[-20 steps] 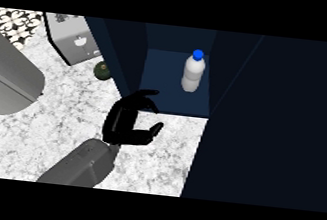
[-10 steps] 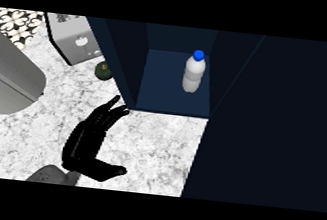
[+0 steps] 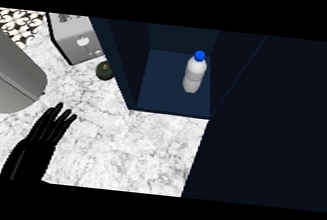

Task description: Pick up the bottled water, place it into the cabinet and close the cabinet

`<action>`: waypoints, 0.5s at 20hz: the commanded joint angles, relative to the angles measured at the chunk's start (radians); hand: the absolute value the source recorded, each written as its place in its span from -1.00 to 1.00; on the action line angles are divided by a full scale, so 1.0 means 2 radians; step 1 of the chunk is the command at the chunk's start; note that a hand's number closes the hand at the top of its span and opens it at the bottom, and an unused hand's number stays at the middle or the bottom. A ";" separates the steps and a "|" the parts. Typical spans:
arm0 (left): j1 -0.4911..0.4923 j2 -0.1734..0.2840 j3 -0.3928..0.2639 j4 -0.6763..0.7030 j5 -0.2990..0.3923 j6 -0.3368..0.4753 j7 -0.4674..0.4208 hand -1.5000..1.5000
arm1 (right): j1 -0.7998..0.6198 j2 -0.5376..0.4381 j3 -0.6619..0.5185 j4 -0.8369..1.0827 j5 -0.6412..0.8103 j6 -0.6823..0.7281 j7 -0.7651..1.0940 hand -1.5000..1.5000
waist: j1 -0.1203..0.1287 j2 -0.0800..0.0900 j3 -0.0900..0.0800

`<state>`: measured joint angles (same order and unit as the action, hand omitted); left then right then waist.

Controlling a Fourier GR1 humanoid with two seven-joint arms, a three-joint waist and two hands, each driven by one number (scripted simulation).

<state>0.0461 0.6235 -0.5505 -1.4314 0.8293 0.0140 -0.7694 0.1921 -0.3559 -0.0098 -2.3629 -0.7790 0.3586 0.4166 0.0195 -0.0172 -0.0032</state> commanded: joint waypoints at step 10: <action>0.080 0.103 0.056 -0.085 0.016 -0.027 -0.015 -1.00 | -0.142 0.020 0.192 -0.072 0.139 -0.126 0.062 1.00 | 0.004 -0.003 -0.002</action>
<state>0.1667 0.7919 -0.4630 -1.5556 0.8479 -0.0356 -0.7968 -0.0186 -0.3159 0.2948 -2.3474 -0.7373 0.1973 0.4799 0.0246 -0.0214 -0.0061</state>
